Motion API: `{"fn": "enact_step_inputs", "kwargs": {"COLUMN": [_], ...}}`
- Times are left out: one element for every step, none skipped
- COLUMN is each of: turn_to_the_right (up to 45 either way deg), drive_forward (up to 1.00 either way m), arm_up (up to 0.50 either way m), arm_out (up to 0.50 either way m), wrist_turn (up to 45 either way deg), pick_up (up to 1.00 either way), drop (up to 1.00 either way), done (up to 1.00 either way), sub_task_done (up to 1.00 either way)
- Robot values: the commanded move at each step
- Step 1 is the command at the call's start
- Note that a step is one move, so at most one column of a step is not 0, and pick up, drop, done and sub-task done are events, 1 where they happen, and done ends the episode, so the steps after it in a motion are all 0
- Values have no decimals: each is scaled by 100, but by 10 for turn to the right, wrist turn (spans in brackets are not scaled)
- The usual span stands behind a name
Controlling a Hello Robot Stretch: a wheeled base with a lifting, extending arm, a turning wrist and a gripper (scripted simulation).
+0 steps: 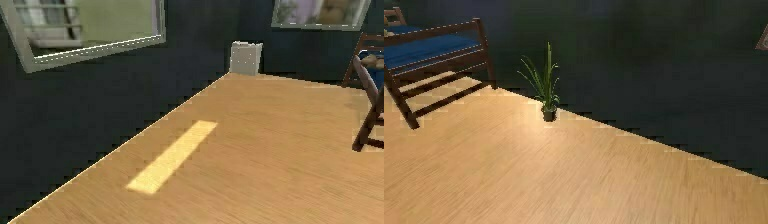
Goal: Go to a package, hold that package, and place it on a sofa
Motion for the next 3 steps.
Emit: {"fn": "enact_step_inputs", "kwargs": {"turn_to_the_right": [0,330,0], "drive_forward": [35,0,100], "arm_up": [0,0,0], "arm_out": [0,0,0], "wrist_turn": [0,0,0], "pick_up": [0,0,0], "drop": [0,0,0], "done": [0,0,0], "sub_task_done": [0,0,0]}}
